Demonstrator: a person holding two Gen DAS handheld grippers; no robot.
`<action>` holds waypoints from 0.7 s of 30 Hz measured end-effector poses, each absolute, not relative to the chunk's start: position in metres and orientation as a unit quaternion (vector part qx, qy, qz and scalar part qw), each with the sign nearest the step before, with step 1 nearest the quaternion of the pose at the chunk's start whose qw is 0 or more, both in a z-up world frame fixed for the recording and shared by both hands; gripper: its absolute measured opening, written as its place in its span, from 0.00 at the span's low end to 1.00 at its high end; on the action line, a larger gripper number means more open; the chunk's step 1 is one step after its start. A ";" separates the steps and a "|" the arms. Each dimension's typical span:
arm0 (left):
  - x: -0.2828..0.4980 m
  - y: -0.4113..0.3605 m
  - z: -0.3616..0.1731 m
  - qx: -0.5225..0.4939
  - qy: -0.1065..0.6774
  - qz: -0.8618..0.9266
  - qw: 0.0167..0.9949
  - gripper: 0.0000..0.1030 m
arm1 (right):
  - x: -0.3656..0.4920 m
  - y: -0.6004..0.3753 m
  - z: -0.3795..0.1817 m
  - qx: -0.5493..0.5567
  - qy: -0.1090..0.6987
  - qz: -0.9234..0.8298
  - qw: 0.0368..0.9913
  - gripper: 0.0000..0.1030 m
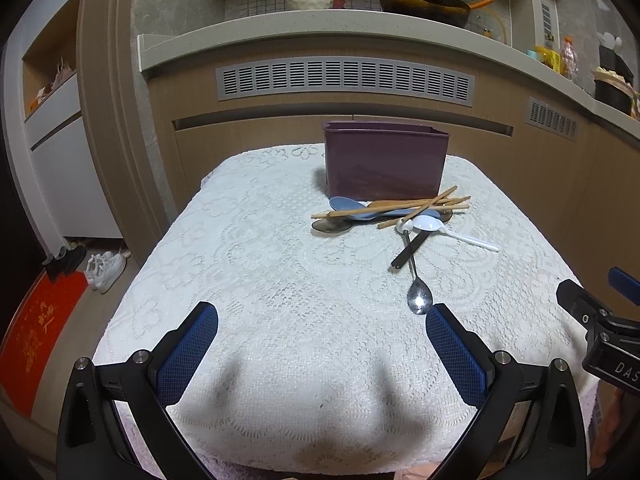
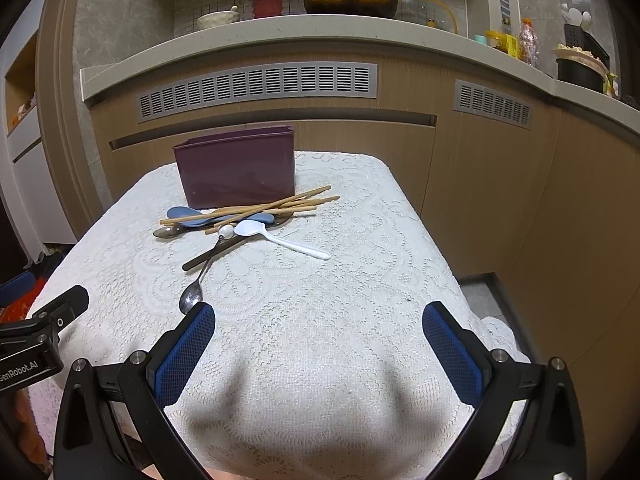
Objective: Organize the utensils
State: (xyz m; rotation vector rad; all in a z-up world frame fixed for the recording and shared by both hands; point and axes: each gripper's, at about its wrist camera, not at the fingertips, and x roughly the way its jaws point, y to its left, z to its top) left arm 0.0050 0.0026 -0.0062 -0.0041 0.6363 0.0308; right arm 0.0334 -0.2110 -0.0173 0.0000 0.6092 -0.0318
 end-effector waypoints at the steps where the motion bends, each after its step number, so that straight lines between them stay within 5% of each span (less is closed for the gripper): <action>1: 0.006 0.003 -0.007 -0.002 0.315 0.015 0.949 1.00 | 0.033 -0.211 -0.017 0.000 0.300 -0.016 0.954 1.00; 21: 0.000 0.003 -0.002 0.007 0.304 0.023 0.952 1.00 | 0.033 -0.207 -0.016 -0.007 0.297 -0.011 0.955 1.00</action>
